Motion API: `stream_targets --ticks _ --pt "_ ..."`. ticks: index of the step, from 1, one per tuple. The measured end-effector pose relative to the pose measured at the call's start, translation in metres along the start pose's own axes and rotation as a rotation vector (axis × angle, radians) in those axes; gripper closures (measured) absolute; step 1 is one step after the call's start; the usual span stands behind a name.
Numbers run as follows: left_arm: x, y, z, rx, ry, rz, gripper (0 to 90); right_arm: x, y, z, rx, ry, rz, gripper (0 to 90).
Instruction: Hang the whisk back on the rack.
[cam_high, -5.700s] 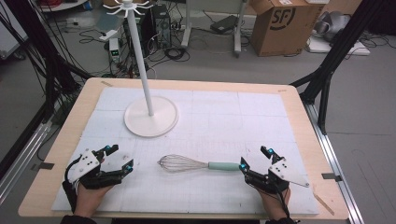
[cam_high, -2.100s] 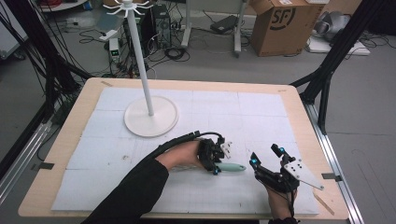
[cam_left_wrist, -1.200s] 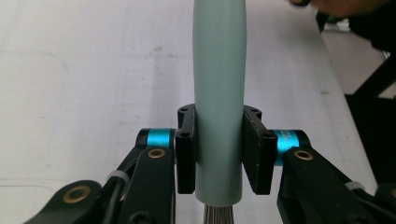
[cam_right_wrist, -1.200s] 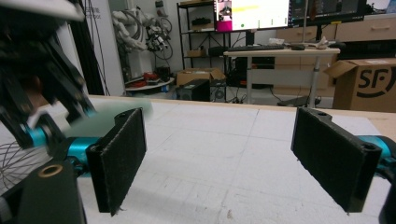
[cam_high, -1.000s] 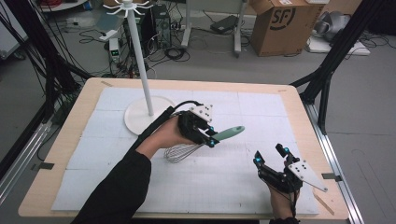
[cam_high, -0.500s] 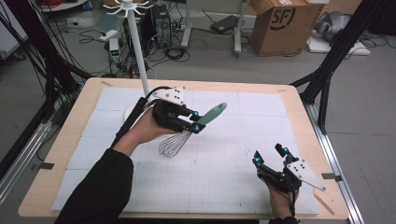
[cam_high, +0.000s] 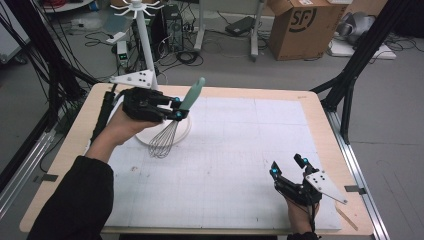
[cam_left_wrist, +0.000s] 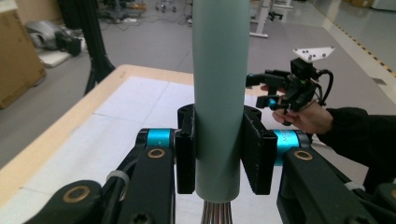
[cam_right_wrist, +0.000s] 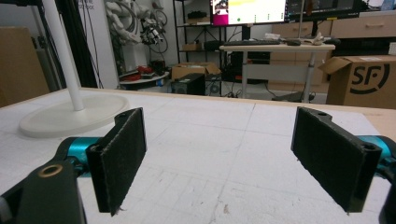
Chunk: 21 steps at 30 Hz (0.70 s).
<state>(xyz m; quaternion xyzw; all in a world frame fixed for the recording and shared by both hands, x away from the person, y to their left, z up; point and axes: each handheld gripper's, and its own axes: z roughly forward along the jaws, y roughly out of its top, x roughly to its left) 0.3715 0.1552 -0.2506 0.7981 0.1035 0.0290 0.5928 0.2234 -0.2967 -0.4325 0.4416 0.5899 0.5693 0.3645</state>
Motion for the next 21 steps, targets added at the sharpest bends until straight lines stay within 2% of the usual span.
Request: stream_targets --ticks 5,21 --pt "0.005 0.006 -0.025 -0.06 0.022 -0.033 69.4 0.0 0.0 0.0 -0.001 0.002 -0.004 17.2" --pt "0.025 0.02 -0.093 -0.121 0.152 -0.053 69.4 -0.001 0.0 -0.001 -0.008 0.004 0.003 17.2"
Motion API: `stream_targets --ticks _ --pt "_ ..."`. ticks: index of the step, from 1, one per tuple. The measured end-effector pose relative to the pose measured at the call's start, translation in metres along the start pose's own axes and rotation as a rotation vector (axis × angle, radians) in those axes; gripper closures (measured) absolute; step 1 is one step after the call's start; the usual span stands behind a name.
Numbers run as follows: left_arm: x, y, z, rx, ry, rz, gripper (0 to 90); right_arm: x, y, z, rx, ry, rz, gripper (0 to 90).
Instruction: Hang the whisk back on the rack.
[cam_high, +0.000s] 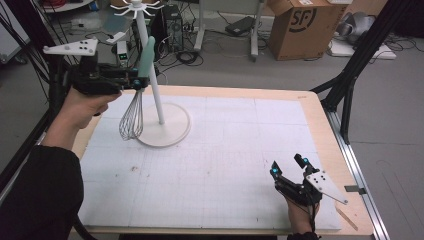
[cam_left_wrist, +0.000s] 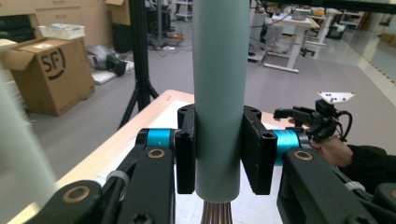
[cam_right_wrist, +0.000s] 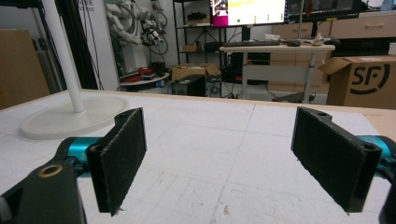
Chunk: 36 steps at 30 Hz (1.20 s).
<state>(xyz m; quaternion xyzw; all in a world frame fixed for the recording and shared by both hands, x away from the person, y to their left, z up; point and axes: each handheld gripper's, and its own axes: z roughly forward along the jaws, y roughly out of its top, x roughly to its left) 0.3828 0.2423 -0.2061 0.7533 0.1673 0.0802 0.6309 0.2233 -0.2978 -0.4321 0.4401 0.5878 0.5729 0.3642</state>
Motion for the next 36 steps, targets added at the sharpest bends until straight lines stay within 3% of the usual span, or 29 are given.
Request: stream_targets --ticks 6,16,25,31,36 --pt "0.011 0.004 -0.025 -0.044 0.031 -0.012 69.4 0.0 0.0 0.001 0.008 -0.003 0.001 17.2" --pt "0.034 0.01 -0.048 -0.061 0.076 -0.009 69.4 -0.004 -0.003 0.001 0.013 -0.006 0.037 17.2" --pt "0.045 0.014 -0.052 -0.031 0.115 0.005 69.3 -0.006 -0.004 -0.003 0.016 -0.021 0.047 17.2" --pt "0.051 0.014 -0.054 -0.03 0.165 0.003 69.4 -0.005 -0.005 -0.005 0.016 -0.024 0.05 17.2" --pt "0.052 0.016 -0.048 -0.012 0.194 0.006 69.3 -0.006 -0.004 -0.005 0.014 -0.023 0.052 17.2"
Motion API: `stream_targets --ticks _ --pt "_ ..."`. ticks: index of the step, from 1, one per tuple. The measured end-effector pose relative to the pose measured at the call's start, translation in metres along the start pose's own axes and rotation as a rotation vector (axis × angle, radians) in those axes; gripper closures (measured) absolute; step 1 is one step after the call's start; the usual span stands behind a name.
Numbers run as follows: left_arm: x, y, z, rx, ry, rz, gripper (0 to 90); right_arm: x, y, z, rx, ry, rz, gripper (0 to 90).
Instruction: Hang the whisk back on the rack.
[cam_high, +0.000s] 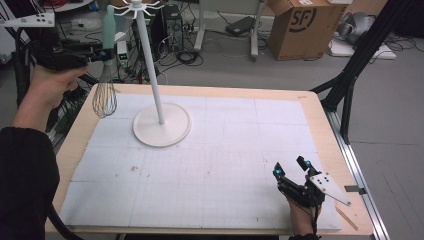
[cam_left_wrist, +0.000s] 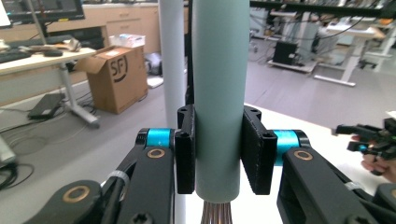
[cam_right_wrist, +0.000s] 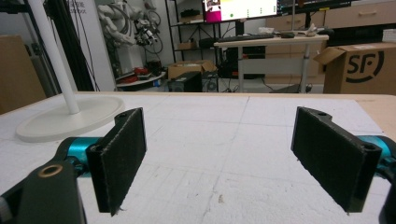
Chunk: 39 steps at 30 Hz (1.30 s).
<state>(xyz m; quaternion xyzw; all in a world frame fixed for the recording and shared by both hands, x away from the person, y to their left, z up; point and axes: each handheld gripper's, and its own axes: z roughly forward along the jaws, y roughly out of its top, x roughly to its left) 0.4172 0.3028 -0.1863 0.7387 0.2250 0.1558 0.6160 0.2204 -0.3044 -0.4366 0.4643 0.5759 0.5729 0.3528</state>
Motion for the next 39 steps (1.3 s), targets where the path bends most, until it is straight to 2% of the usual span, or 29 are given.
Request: stream_targets --ticks 5,10,15,26,35,39 --pt "0.001 0.002 0.003 0.002 0.04 -0.004 69.3 -0.001 0.0 -0.001 -0.004 0.0 -0.004 17.2" --pt "0.002 0.002 0.007 0.017 0.054 0.0 69.3 -0.001 0.001 -0.001 -0.004 0.002 0.0 17.2" --pt "0.005 0.001 0.006 0.011 0.055 -0.008 69.3 -0.001 0.001 -0.001 -0.004 0.001 -0.003 17.2" --pt "-0.008 0.001 0.004 -0.032 0.032 0.002 69.3 0.0 0.001 -0.001 -0.004 0.003 0.001 17.2" --pt "-0.018 -0.005 0.01 -0.01 0.05 -0.003 69.3 0.002 0.001 0.001 -0.01 0.011 -0.004 17.2" --pt "-0.02 -0.003 0.014 -0.01 0.072 0.008 69.3 0.003 0.001 0.003 -0.008 0.013 -0.004 17.2"
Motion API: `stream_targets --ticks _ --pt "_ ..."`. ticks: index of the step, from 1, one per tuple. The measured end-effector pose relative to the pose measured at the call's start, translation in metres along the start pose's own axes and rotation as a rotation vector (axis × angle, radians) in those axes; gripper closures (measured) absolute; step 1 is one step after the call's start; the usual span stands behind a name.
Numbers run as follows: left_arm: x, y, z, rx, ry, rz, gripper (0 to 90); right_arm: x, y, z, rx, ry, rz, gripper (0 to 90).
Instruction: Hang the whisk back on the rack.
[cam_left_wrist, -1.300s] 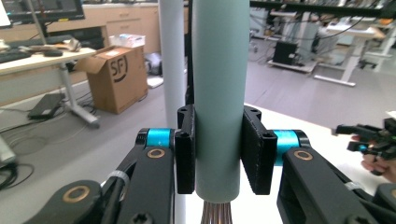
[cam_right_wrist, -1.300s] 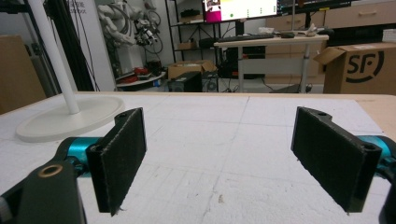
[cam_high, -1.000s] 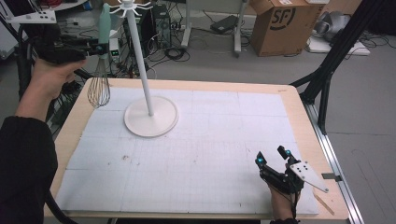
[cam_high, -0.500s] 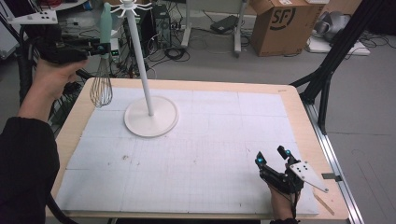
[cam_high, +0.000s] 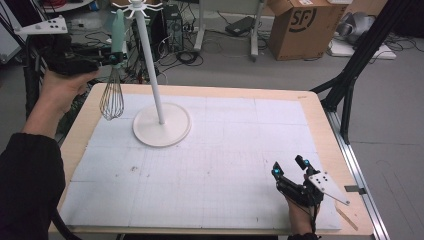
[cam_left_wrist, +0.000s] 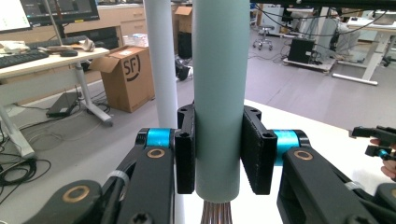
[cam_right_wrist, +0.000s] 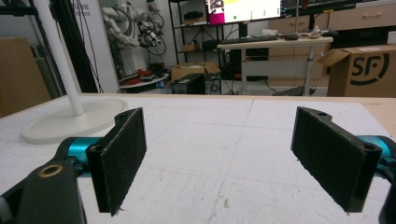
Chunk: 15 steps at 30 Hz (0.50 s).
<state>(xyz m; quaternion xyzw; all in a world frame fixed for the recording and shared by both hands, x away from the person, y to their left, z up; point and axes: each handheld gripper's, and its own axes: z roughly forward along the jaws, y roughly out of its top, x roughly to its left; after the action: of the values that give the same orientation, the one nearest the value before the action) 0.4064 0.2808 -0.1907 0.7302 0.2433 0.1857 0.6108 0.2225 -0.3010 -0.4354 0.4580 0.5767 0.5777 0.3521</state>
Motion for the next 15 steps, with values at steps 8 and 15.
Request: stream_targets --ticks 8,15 --pt "-0.0007 0.0021 0.0037 -0.004 0.017 -0.009 69.3 -0.0004 0.0003 0.0007 -0.003 0.007 0.003 17.2" --pt "-0.0062 0.0039 0.0077 0.013 0.039 0.008 69.2 -0.0003 0.0004 0.0005 -0.004 0.007 0.003 17.2"
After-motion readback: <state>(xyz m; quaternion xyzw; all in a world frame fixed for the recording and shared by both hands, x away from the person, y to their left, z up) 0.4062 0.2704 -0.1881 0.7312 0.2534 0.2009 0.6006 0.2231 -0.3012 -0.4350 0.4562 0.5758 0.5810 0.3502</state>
